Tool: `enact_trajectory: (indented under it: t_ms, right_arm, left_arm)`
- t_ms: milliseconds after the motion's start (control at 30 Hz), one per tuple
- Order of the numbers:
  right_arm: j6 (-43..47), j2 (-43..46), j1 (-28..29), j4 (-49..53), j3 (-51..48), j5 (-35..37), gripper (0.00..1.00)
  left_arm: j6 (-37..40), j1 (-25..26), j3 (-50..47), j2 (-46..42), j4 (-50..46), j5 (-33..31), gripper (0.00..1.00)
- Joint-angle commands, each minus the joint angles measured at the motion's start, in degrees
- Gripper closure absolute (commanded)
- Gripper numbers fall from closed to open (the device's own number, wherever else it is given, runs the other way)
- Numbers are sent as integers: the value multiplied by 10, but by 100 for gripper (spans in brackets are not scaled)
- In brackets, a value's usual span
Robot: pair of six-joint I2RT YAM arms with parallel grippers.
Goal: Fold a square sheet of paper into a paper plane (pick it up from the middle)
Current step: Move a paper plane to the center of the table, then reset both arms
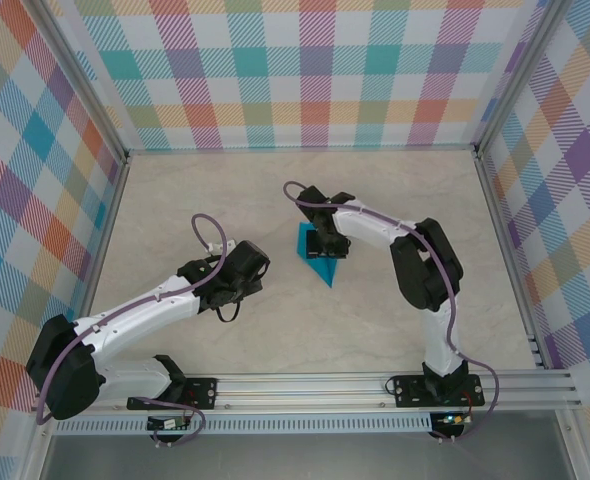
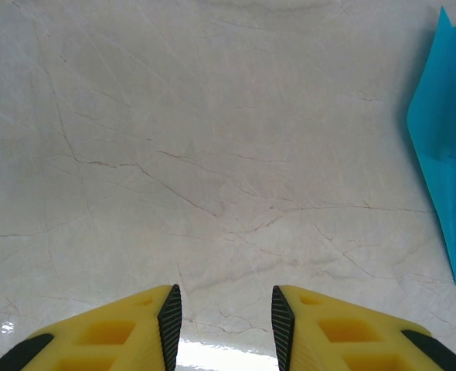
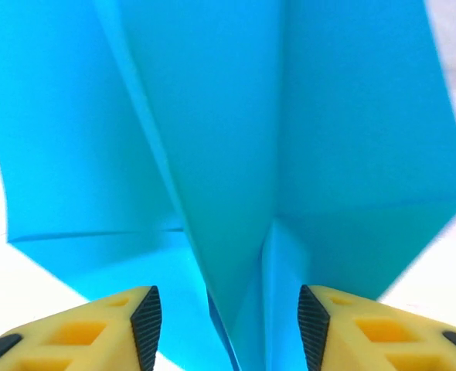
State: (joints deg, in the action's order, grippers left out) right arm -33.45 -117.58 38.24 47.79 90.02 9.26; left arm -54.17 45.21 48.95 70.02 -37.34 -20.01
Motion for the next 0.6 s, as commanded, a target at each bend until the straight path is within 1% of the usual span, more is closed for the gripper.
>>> enact_trajectory:
  t_ms: [0, 100, 167, 200, 233, 267, 300, 333, 367, 400, 433, 467, 533, 567]
  right_arm:
    - [4, 47, -2, 27, 14, 12, 47]
    - [9, 99, -2, 20, -7, 33, 46]
    - [22, 163, -3, 3, -34, 63, 42]
    - [31, 194, -4, -10, -50, 83, 42]
    - [38, 235, -8, -22, -70, 118, 41]
    - [46, 278, -11, -39, -97, 156, 40]
    - [58, 314, -16, -60, -125, 189, 36]
    - [74, 357, -28, -91, -162, 218, 31]
    - [94, 399, -46, -126, -204, 240, 29]
    - [110, 429, -63, -158, -241, 266, 25]
    - [125, 462, -88, -192, -281, 288, 16]
    - [149, 489, -114, -233, -326, 301, 10]
    - [223, 520, -153, -319, -407, 301, 4]
    - [244, 524, -173, -341, -439, 303, 0]
  left_arm:
    - [11, -5, 10, 2, -7, 0, 62]
    - [17, -4, 11, -4, -12, -10, 62]
    - [21, -5, 11, -12, -22, -33, 61]
    - [26, -5, 10, -16, -26, -44, 61]
    - [34, -6, 8, -23, -28, -60, 59]
    - [43, -6, 8, -28, -34, -80, 56]
    - [50, -8, 6, -33, -39, -100, 50]
    - [61, -10, 3, -41, -44, -129, 42]
    - [78, -15, -3, -50, -44, -159, 39]
    - [88, -20, -10, -57, -42, -191, 31]
    - [94, -30, -18, -65, -42, -227, 14]
    - [101, -46, -26, -74, -40, -254, 1]
    - [128, -82, -46, -88, -21, -296, 0]
    - [147, -105, -57, -92, -6, -308, 0]
